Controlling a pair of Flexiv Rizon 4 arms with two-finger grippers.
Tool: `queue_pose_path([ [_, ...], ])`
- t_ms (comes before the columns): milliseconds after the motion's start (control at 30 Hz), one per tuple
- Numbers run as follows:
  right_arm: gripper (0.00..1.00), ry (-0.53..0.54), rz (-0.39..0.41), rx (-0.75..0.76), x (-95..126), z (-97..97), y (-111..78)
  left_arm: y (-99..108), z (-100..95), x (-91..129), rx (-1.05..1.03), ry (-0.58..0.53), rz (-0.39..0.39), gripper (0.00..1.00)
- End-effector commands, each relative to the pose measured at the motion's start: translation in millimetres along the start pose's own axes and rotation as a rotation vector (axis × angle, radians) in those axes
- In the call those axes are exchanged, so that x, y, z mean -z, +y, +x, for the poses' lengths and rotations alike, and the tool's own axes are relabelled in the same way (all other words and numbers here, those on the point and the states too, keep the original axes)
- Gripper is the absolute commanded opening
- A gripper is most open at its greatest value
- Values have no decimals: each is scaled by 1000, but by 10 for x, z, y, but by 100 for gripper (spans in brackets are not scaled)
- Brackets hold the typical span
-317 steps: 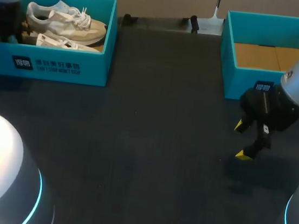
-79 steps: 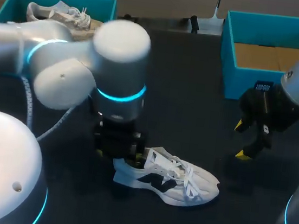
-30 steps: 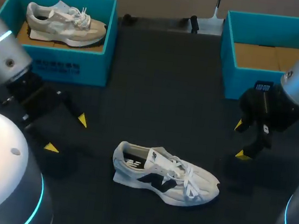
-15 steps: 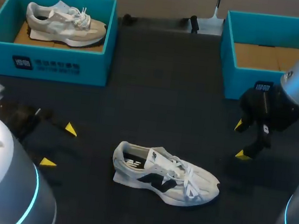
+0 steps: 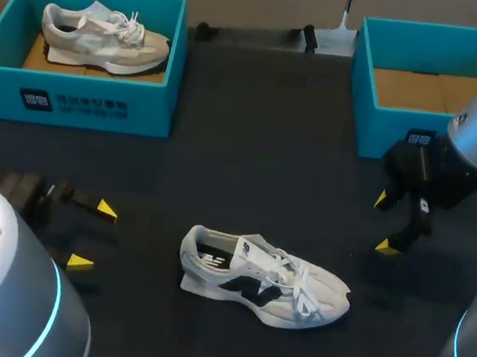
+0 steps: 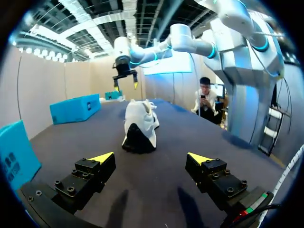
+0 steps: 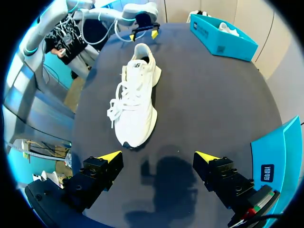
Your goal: Take the shoe out of the shoebox, open the shoe tongue, remove and reinsert the insole, then place the shoe into the shoebox
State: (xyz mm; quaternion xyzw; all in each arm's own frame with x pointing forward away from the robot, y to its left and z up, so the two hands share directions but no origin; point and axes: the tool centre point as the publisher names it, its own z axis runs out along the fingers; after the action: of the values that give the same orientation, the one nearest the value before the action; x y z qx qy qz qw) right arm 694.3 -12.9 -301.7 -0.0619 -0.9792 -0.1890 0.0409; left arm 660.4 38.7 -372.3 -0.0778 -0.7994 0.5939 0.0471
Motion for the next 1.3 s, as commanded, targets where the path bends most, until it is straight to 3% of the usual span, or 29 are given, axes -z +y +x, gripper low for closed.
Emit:
queue_pose_path([
  [33, 100, -2, 3, -1, -3, 10, 3, 99, -77, 2, 29, 10, 26, 100],
  [367, 100, -2, 3, -1, -3, 10, 3, 148, -39, -108, 32, 18, 8, 100],
  [533, 100, -2, 3, -1, -3, 10, 3, 103, -22, -190, 21, 27, 38, 100],
  [700, 100, -2, 3, -1, -3, 10, 3, 94, 19, -432, 53, 22, 53, 100],
  [1067, 100, -2, 3, -1, -3, 10, 3, 94, 19, -432, 53, 22, 53, 100],
  [1300, 100, -2, 3, -1, -3, 10, 3, 126, -39, -658, 142, 31, 140, 100],
])
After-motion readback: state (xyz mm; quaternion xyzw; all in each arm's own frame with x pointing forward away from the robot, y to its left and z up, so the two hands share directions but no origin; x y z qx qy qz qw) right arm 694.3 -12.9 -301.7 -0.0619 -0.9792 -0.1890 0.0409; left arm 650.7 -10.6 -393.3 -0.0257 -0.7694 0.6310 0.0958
